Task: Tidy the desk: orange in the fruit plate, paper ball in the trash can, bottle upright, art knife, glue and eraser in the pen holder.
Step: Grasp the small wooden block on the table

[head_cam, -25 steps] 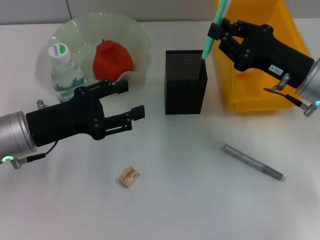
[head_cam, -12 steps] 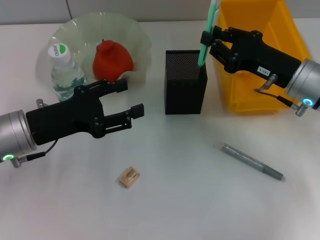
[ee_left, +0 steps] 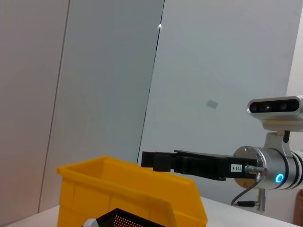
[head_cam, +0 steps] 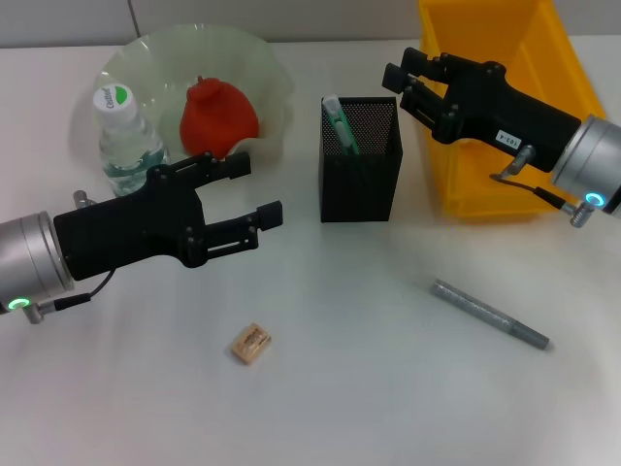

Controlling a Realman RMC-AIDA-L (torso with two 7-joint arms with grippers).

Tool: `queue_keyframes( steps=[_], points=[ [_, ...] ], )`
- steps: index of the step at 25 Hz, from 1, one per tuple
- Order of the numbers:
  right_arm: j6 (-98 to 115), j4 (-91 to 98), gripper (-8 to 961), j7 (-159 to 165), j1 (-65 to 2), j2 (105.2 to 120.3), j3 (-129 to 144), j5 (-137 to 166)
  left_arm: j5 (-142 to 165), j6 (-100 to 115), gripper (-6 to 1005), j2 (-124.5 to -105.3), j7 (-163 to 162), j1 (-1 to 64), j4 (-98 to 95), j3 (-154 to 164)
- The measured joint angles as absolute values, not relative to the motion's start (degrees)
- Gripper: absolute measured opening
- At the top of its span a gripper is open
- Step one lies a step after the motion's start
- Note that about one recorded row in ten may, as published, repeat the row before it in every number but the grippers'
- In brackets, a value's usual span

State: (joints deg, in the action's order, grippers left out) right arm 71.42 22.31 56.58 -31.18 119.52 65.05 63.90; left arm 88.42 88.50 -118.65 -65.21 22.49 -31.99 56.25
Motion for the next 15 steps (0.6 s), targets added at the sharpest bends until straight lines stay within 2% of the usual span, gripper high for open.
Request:
queue_keyframes(
  steps=[7,15],
  points=[
    [74.3,24.6,316,59.4,-29.9,119.23,65.0,63.9,88.4,88.5,785,-118.65,-65.2,22.5,-32.0,56.2],
    [84.3,36.9,316,64.3,-20.3,119.09,58.9,63.7,88.4,88.7,785,-118.65,-65.2,22.3,-32.0,56.0]
  ],
)
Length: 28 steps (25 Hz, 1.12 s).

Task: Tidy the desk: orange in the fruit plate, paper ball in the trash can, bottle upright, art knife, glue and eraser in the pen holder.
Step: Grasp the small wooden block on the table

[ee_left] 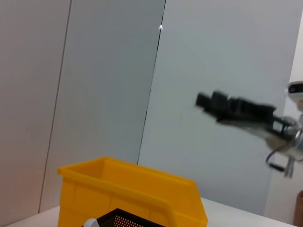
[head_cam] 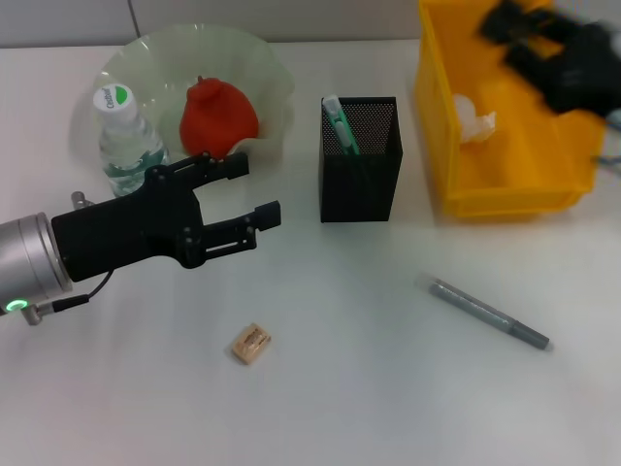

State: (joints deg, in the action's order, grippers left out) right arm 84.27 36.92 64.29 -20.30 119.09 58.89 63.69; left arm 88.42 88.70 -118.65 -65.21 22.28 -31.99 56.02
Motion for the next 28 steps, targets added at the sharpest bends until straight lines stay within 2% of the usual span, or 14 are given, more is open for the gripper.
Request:
queue_keyframes(
  steps=[4,9,12,15,16,20,28],
  points=[
    [89.4,38.9,317,70.3,-17.6,118.72,48.9,64.0,88.4,88.7,785,-118.65,-65.2,22.3,-32.0,56.0],
    [94.9,43.2,319,80.2,-16.8,116.70,43.3,69.6,88.4,88.8,784,-118.65,-65.2,22.4,-32.0,56.2],
    [95.9,48.9,320,87.2,-17.5,116.47,42.9,76.8,88.4,88.8,784,-118.65,-65.2,22.6,-32.0,56.1],
    [96.2,54.6,321,92.8,-18.7,116.86,43.2,84.5,88.4,88.7,784,-118.65,-65.2,22.7,-32.0,56.2],
    [96.5,57.6,321,94.6,-19.5,117.81,43.3,88.8,88.4,88.6,784,-118.66,-65.2,22.8,-32.0,56.3],
    [96.6,60.1,322,97.2,-20.6,119.01,43.6,94.0,88.4,88.5,784,-118.65,-65.2,22.8,-32.0,56.3],
    [96.6,59.7,325,98.8,-22.0,119.13,46.8,97.1,88.4,88.5,784,-118.65,-65.2,22.9,-32.0,56.2]
  ],
)
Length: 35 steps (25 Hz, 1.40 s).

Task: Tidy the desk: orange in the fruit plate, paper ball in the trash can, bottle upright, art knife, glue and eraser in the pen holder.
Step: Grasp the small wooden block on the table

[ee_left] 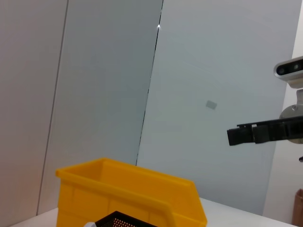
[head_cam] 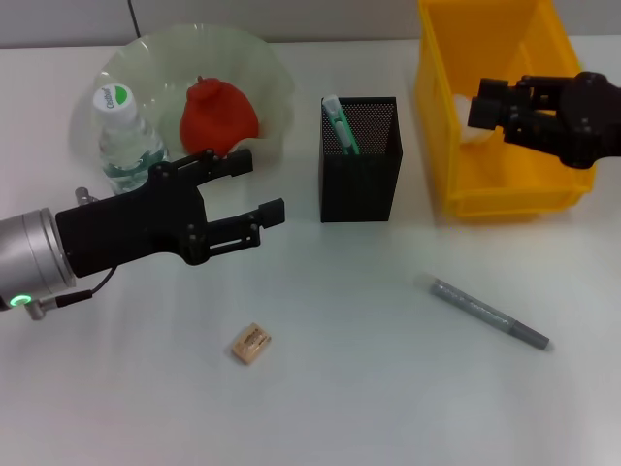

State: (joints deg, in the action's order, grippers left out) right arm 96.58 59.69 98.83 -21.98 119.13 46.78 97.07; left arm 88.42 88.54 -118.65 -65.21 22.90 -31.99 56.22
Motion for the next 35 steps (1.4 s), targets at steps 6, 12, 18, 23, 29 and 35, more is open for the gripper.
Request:
queue_keyframes(
  steps=[6,12,18,23,29,35],
  points=[
    [100.2,54.0,335,89.1,-21.3,119.36,49.1,96.6,88.7,89.1,784,-118.38,-66.0,22.8,-32.4,56.4],
    [103.6,39.7,344,69.0,-20.7,119.23,50.0,97.1,88.8,92.8,784,-118.06,-66.0,20.9,-33.0,56.0],
    [102.3,31.8,405,59.1,-19.6,119.36,49.8,96.9,89.0,97.7,784,-117.20,-66.1,19.5,-33.2,56.1],
    [100.1,26.2,541,56.3,-19.8,119.42,49.8,96.9,90.6,98.6,784,-116.45,-68.8,18.8,-33.7,56.4],
    [95.5,21.1,695,56.2,-19.7,119.28,49.3,97.1,99.1,98.9,784,-117.42,-78.7,19.4,-38.8,56.5],
    [91.9,18.0,690,56.0,-19.4,119.24,49.2,97.1,109.6,100.1,784,-118.52,-100.7,20.6,-56.1,63.2]
  ],
)
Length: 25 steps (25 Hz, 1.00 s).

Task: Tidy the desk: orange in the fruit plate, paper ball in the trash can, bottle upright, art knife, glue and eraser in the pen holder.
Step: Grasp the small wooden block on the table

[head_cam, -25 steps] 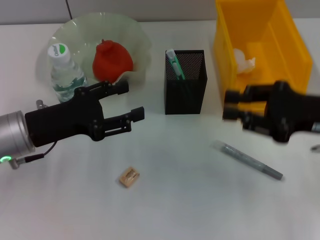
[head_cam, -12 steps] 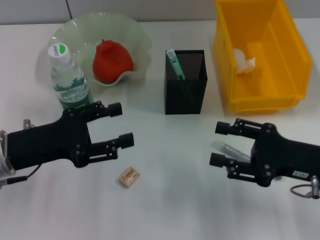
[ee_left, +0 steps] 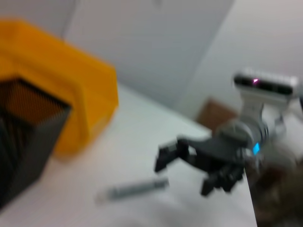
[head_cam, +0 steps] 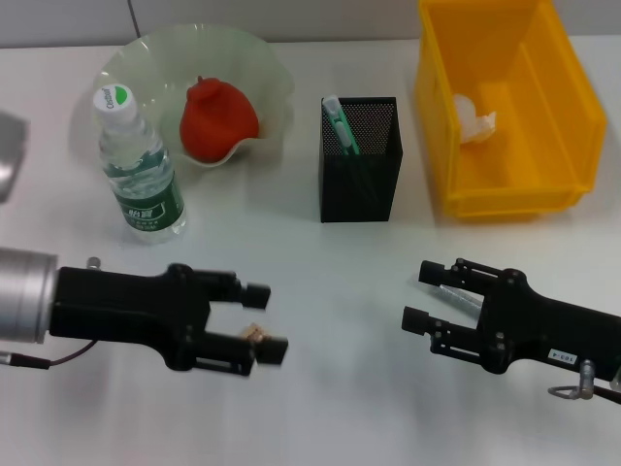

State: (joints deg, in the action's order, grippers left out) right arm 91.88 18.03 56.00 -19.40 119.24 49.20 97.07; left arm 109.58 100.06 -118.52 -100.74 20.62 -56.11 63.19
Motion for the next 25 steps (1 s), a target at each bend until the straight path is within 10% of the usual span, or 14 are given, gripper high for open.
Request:
queue_keyframes(
  steps=[25],
  points=[
    [87.3,14.9,689,54.7,-21.9,119.53,49.8,97.4,139.9,85.9,778,-119.09,-139.7,27.7,-84.8,100.6]
  ],
)
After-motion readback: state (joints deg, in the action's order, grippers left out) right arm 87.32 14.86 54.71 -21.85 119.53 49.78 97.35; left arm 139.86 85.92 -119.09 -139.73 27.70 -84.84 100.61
